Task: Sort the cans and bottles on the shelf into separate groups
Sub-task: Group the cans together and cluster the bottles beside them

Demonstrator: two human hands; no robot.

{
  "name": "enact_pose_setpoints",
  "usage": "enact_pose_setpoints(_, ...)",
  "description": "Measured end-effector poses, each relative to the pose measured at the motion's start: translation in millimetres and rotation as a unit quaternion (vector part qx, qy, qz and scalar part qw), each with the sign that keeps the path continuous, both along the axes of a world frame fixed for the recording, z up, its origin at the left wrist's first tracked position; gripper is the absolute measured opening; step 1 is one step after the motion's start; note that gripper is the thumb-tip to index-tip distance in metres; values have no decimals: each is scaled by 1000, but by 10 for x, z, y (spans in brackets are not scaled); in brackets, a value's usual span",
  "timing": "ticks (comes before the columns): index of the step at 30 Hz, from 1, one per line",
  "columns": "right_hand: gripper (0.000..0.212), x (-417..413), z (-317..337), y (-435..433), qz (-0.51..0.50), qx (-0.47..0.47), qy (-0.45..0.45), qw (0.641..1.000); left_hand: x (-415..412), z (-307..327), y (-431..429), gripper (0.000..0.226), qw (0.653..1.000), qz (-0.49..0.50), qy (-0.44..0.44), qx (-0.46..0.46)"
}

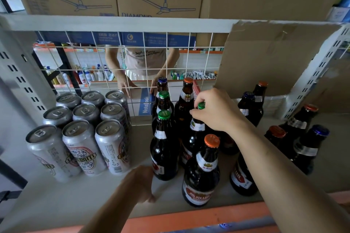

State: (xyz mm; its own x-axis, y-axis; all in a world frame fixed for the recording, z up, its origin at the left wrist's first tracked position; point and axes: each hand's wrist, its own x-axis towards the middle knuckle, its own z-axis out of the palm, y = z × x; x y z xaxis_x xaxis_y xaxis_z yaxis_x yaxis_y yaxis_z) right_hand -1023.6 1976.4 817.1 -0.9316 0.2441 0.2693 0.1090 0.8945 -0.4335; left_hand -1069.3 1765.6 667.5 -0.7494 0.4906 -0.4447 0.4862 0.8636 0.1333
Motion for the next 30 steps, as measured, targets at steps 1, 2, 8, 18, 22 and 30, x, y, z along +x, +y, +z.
enact_pose_setpoints(1,13,5,10,-12,4,-1,-5,1000,3,-1,-11,76,1000,-2,1,5)
enact_pose_setpoints(2,16,10,22,-19,11,-5,-11,1000,4,-4,-21,78,1000,-2,-1,10)
enact_pose_setpoints(8,25,102,117,18,58,-50,-88,993,11,-22,-67,74,1000,2,0,21)
enact_pose_setpoints(18,17,-90,14,361,-137,36,-124,982,-9,-43,-48,77,1000,13,-9,22)
enact_pose_setpoints(22,14,-169,19,382,-127,8,-93,988,-14,-57,-39,73,1000,14,-14,18)
enact_pose_setpoints(30,22,-217,142,369,-89,-28,-117,989,-34,-90,-7,74,1000,22,-12,15)
